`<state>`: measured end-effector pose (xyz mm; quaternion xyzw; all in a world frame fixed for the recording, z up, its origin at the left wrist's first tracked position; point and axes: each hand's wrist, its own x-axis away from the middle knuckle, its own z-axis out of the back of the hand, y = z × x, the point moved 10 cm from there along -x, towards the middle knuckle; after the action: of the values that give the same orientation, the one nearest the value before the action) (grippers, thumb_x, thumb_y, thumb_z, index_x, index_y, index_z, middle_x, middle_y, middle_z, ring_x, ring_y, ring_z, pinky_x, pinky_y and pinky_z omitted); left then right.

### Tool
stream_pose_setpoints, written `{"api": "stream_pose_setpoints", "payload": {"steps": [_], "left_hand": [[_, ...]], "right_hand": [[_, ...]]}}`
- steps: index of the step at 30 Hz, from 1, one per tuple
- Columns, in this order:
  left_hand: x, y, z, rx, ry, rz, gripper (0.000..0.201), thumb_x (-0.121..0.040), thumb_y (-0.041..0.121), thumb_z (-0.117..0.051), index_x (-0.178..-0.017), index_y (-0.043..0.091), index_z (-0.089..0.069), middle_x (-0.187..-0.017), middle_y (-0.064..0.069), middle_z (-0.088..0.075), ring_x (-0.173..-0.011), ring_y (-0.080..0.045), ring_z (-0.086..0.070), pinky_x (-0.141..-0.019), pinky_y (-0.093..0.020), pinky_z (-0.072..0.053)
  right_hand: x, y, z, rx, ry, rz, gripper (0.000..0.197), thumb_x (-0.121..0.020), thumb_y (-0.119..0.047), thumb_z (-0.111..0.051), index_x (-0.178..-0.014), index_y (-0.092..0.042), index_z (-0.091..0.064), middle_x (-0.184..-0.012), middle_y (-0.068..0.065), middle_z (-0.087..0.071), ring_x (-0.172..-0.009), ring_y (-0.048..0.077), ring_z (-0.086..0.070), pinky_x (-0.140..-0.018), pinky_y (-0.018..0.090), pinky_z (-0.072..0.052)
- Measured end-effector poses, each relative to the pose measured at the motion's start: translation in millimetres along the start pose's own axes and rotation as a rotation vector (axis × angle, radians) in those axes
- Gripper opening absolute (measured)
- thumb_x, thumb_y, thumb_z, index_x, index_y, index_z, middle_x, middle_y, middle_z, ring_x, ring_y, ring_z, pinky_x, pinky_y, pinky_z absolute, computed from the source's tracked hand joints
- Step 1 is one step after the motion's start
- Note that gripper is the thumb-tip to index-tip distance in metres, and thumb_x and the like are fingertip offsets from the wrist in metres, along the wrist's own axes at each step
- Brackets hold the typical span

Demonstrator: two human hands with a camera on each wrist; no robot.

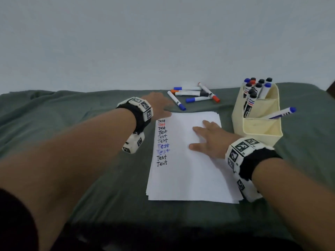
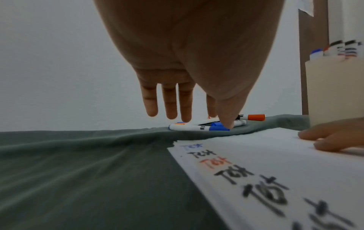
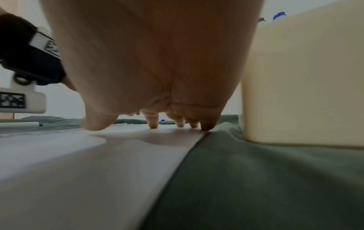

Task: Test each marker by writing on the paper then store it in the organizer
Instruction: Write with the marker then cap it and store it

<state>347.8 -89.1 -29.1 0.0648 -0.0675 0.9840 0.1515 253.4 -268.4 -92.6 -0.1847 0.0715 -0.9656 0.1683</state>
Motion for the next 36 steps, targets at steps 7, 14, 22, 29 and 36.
{"api": "stream_pose_setpoints", "payload": {"steps": [7, 14, 22, 29, 36], "left_hand": [[-44.2, 35.7, -1.0, -0.177, 0.027, -0.057, 0.048, -0.09, 0.069, -0.024, -0.133, 0.056, -0.042, -0.123, 0.003, -0.058, -0.118, -0.027, -0.05, -0.091, -0.04, -0.043], [-43.8, 29.1, -6.0, -0.037, 0.024, 0.077, 0.027, -0.086, 0.063, -0.048, -0.102, 0.042, -0.057, -0.101, 0.005, -0.056, -0.104, -0.023, -0.052, -0.084, -0.038, -0.036], [6.0, -13.3, 0.4, 0.212, 0.149, 0.127, 0.008, -0.088, 0.022, -0.062, -0.095, 0.024, -0.067, -0.101, -0.001, -0.067, -0.092, -0.022, -0.06, -0.08, -0.03, -0.049], [74.4, -17.4, 10.0, 0.395, 0.226, 0.028, 0.018, -0.09, 0.015, -0.063, -0.108, 0.018, -0.065, -0.1, 0.003, -0.068, -0.094, -0.019, -0.062, -0.078, -0.026, -0.042], [101.8, 51.8, 17.8, 0.353, 0.194, -0.19, 0.039, -0.097, 0.013, -0.052, -0.134, 0.022, -0.057, -0.124, 0.002, -0.064, -0.109, -0.014, -0.056, -0.09, -0.018, -0.034]], "right_hand": [[-7.2, 3.7, -1.9, -0.026, 0.028, 0.014, 0.082, -0.09, -0.076, -0.045, -0.157, -0.037, -0.021, -0.167, 0.005, -0.005, -0.154, 0.026, -0.005, -0.123, 0.049, -0.019], [-4.4, 2.5, 0.6, -0.04, 0.025, 0.015, 0.078, -0.091, -0.074, -0.046, -0.157, -0.037, -0.022, -0.169, 0.005, -0.001, -0.156, 0.025, -0.003, -0.124, 0.048, -0.018], [-0.5, 1.4, 7.5, -0.049, 0.055, 0.011, 0.081, -0.093, -0.073, -0.044, -0.159, -0.032, -0.022, -0.17, -0.001, 0.002, -0.156, 0.02, -0.004, -0.123, 0.045, -0.018], [6.8, -6.6, 29.2, -0.071, 0.184, 0.086, 0.086, -0.096, -0.063, -0.05, -0.162, -0.029, -0.006, -0.17, -0.003, 0.004, -0.156, 0.02, -0.003, -0.124, 0.044, -0.02], [16.5, -24.7, 48.0, -0.053, 0.298, 0.211, 0.049, -0.106, -0.039, -0.046, -0.152, -0.028, -0.037, -0.155, 0.004, -0.04, -0.144, 0.028, -0.033, -0.116, 0.044, -0.032]]}}
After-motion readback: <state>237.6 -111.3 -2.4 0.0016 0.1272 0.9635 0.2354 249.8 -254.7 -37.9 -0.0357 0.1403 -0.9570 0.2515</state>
